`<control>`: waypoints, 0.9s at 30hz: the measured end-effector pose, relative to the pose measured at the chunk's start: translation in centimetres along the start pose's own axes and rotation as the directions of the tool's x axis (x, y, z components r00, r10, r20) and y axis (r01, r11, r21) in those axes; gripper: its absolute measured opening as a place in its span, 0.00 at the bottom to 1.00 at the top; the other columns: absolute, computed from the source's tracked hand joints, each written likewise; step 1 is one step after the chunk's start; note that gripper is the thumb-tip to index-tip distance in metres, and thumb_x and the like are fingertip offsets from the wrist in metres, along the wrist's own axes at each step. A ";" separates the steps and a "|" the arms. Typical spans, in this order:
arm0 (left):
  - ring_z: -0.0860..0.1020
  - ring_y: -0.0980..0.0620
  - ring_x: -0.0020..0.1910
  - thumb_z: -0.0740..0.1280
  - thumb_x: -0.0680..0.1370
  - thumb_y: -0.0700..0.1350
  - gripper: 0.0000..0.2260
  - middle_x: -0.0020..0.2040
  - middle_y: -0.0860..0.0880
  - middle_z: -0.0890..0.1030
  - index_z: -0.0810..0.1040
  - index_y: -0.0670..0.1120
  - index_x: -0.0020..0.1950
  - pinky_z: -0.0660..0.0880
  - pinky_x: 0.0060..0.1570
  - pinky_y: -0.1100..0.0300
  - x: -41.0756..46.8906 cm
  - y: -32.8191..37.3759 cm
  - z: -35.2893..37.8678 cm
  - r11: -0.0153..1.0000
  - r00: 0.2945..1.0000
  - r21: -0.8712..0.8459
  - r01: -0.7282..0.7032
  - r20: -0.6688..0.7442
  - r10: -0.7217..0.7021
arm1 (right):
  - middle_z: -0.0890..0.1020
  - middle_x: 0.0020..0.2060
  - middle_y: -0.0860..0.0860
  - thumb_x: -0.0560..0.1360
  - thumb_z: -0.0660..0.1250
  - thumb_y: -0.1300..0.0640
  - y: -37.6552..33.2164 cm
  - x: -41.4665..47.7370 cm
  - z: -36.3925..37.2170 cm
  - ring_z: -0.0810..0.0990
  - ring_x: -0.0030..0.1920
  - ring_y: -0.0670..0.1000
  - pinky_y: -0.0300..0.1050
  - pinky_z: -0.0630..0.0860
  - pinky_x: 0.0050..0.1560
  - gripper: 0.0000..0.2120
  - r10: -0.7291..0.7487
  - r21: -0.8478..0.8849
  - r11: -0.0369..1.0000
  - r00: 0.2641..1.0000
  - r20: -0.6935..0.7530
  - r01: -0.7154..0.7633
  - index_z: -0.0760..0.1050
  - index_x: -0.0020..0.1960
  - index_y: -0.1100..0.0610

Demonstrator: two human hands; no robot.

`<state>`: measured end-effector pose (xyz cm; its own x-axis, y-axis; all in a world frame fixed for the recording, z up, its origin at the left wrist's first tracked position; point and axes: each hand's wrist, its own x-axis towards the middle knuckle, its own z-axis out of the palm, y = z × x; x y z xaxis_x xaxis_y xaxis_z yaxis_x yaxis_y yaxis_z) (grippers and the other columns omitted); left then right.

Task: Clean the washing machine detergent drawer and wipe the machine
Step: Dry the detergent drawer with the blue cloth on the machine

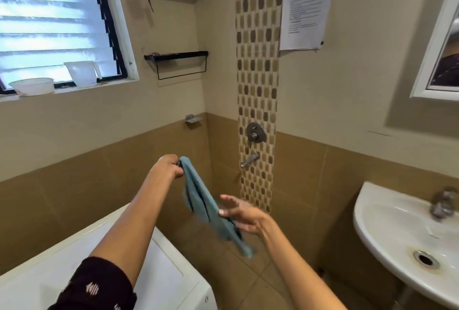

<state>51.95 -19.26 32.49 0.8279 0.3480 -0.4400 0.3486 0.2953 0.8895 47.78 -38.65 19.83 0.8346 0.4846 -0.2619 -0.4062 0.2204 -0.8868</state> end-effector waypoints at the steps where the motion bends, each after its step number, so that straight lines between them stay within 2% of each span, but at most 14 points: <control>1: 0.74 0.49 0.46 0.49 0.81 0.35 0.13 0.40 0.43 0.70 0.65 0.36 0.38 0.66 0.64 0.60 0.2 -0.3 0.1 0.999 0.999 -0.020 0.045 0.031 -0.044 | 0.79 0.49 0.58 0.72 0.65 0.73 1.3 0.4 0.3 0.80 0.47 0.51 0.43 0.79 0.49 0.27 0.061 -0.006 0.998 0.998 0.022 -0.061 0.65 0.67 0.57; 3: 0.73 0.48 0.42 0.51 0.81 0.35 0.13 0.38 0.43 0.70 0.67 0.36 0.38 0.68 0.61 0.59 0.2 -0.4 0.2 0.986 0.983 -0.073 0.149 0.118 -0.139 | 0.79 0.53 0.60 0.74 0.63 0.72 2.2 0.7 0.8 0.83 0.47 0.52 0.44 0.81 0.50 0.23 0.095 0.102 0.990 0.994 0.057 -0.100 0.66 0.66 0.57; 5: 0.72 0.50 0.37 0.55 0.81 0.34 0.11 0.39 0.44 0.71 0.70 0.38 0.40 0.69 0.57 0.58 -0.1 0.2 -0.3 0.986 0.962 0.002 0.166 0.218 -0.162 | 0.81 0.47 0.60 0.78 0.61 0.67 2.0 0.6 0.9 0.84 0.39 0.52 0.44 0.82 0.41 0.15 0.113 0.320 0.942 0.994 -0.013 -0.103 0.68 0.65 0.61; 6: 0.72 0.50 0.37 0.57 0.80 0.34 0.09 0.40 0.44 0.73 0.72 0.38 0.41 0.70 0.56 0.56 -0.2 0.7 -0.8 0.987 0.952 0.065 0.150 0.259 -0.162 | 0.81 0.41 0.60 0.79 0.60 0.65 2.1 0.7 0.7 0.84 0.35 0.53 0.45 0.82 0.35 0.09 0.155 0.380 0.917 0.986 -0.059 -0.121 0.71 0.59 0.63; 9: 0.75 0.50 0.42 0.60 0.79 0.33 0.05 0.52 0.43 0.77 0.75 0.38 0.51 0.71 0.56 0.55 -0.3 2.0 -2.0 0.975 0.917 0.213 0.072 0.369 -0.148 | 0.82 0.31 0.60 0.79 0.58 0.67 3.7 1.6 0.3 0.83 0.28 0.54 0.46 0.80 0.31 0.08 0.323 0.347 0.903 0.934 -0.154 -0.254 0.73 0.45 0.69; 11: 0.75 0.50 0.48 0.59 0.78 0.30 0.17 0.63 0.44 0.73 0.71 0.40 0.65 0.69 0.60 0.57 0.2 2.4 -2.3 0.953 0.887 0.301 -0.041 0.451 -0.104 | 0.82 0.30 0.61 0.78 0.58 0.70 4.9 1.9 0.9 0.83 0.29 0.55 0.46 0.81 0.30 0.08 0.395 0.310 0.889 0.908 -0.142 -0.338 0.74 0.43 0.70; 13: 0.73 0.48 0.59 0.60 0.75 0.27 0.28 0.70 0.44 0.67 0.63 0.45 0.73 0.68 0.63 0.56 0.7 2.5 -2.5 0.862 0.865 0.469 -0.193 0.496 -0.076 | 0.82 0.30 0.60 0.77 0.59 0.70 5.4 1.8 1.7 0.83 0.29 0.55 0.45 0.81 0.30 0.07 0.414 0.291 0.883 0.903 -0.117 -0.367 0.74 0.43 0.69; 15: 0.67 0.45 0.68 0.64 0.73 0.26 0.35 0.73 0.46 0.63 0.61 0.50 0.74 0.69 0.65 0.53 1.1 2.7 -3.0 0.624 0.851 0.679 -0.386 0.523 -0.042 | 0.82 0.30 0.60 0.78 0.58 0.71 5.1 1.6 2.0 0.83 0.28 0.54 0.45 0.80 0.29 0.13 0.398 0.344 0.874 0.912 -0.098 -0.345 0.77 0.38 0.70; 17: 0.64 0.45 0.70 0.67 0.73 0.31 0.35 0.74 0.47 0.61 0.60 0.53 0.74 0.68 0.66 0.52 1.4 3.0 -3.8 0.224 0.837 0.820 -0.527 0.547 -0.032 | 0.83 0.31 0.60 0.78 0.59 0.69 4.5 1.4 2.0 0.84 0.30 0.55 0.46 0.80 0.29 0.16 0.351 0.403 0.868 0.932 -0.086 -0.290 0.79 0.35 0.70; 19: 0.65 0.45 0.70 0.68 0.74 0.36 0.31 0.74 0.47 0.61 0.63 0.53 0.73 0.67 0.66 0.54 1.7 3.1 -4.5 -0.087 0.852 0.848 -0.523 0.524 -0.010 | 0.83 0.31 0.59 0.77 0.62 0.66 3.7 1.4 1.6 0.83 0.29 0.53 0.45 0.81 0.30 0.11 0.310 0.447 0.868 0.939 -0.148 -0.216 0.78 0.39 0.68; 21: 0.66 0.46 0.70 0.69 0.75 0.39 0.26 0.74 0.47 0.62 0.67 0.51 0.71 0.67 0.64 0.57 2.0 2.9 -5.4 -0.221 0.883 0.861 -0.458 0.470 0.006 | 0.83 0.30 0.57 0.77 0.63 0.65 2.6 1.5 1.2 0.83 0.28 0.51 0.42 0.81 0.30 0.06 0.245 0.468 0.878 0.936 -0.253 -0.103 0.76 0.43 0.66; 22: 0.68 0.46 0.68 0.70 0.74 0.41 0.25 0.73 0.46 0.63 0.69 0.51 0.70 0.68 0.63 0.57 2.3 2.8 -6.0 -0.213 0.897 0.876 -0.433 0.443 -0.002 | 0.83 0.29 0.57 0.77 0.63 0.65 1.9 1.4 1.1 0.82 0.27 0.51 0.42 0.81 0.30 0.05 0.205 0.473 0.880 0.934 -0.293 -0.045 0.75 0.44 0.66; 23: 0.70 0.46 0.65 0.70 0.75 0.41 0.22 0.72 0.46 0.66 0.71 0.50 0.68 0.70 0.60 0.57 2.7 2.6 -6.6 -0.143 0.908 0.897 -0.419 0.419 -0.028 | 0.83 0.29 0.57 0.77 0.63 0.66 1.2 1.2 0.9 0.82 0.27 0.51 0.42 0.80 0.30 0.05 0.161 0.477 0.879 0.932 -0.325 0.015 0.75 0.44 0.66; 27: 0.76 0.49 0.42 0.62 0.79 0.40 0.10 0.52 0.42 0.75 0.73 0.47 0.60 0.79 0.37 0.56 3.7 1.6 -8.3 0.434 0.901 0.833 -0.342 0.422 -0.101 | 0.82 0.35 0.56 0.76 0.64 0.66 -2.2 -0.1 0.3 0.81 0.34 0.51 0.43 0.80 0.37 0.06 0.029 0.322 0.939 0.905 -0.425 0.121 0.76 0.51 0.67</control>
<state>51.97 -10.11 31.30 0.8962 -0.0920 -0.4340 0.2345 -0.7322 0.6394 48.47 -38.92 21.93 0.9014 0.0848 -0.4246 -0.4001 0.5381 -0.7419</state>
